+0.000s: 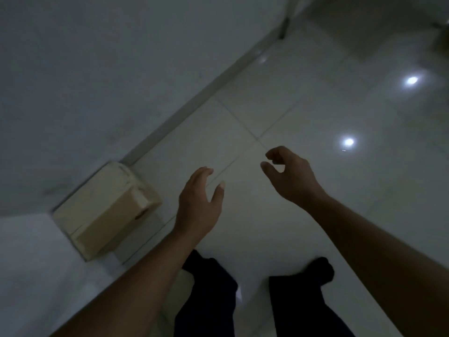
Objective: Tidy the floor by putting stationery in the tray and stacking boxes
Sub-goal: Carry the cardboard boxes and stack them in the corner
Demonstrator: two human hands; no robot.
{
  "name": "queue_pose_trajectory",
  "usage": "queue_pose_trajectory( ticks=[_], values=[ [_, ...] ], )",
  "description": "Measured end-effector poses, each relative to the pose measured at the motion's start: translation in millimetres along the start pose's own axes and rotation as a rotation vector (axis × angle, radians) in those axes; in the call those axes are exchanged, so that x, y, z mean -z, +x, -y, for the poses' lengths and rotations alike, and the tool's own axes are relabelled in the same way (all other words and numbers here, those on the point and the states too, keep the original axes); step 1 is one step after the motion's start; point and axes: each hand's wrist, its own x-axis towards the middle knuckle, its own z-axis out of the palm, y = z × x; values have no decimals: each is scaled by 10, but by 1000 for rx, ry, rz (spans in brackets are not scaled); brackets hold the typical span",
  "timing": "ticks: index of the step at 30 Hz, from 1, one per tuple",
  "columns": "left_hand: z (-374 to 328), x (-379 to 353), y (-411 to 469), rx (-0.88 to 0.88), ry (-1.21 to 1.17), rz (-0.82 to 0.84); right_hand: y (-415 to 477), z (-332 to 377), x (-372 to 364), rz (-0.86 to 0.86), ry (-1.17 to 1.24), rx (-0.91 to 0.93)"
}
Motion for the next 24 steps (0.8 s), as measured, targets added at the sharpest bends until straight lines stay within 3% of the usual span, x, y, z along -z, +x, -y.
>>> queue_pose_trajectory(
  ticks=[8,14,24],
  values=[
    [-2283,-960,-445,-198,30,136,-915,-854,2299,-219,99,-156],
    [-3924,-1417,-572,-315,14,161,-1478,-1155,3547,-412,273,-246],
    [-5591,-1977,-537,-421,-21,294,-1908,-1601,5116,-645,436,-385]
  ],
)
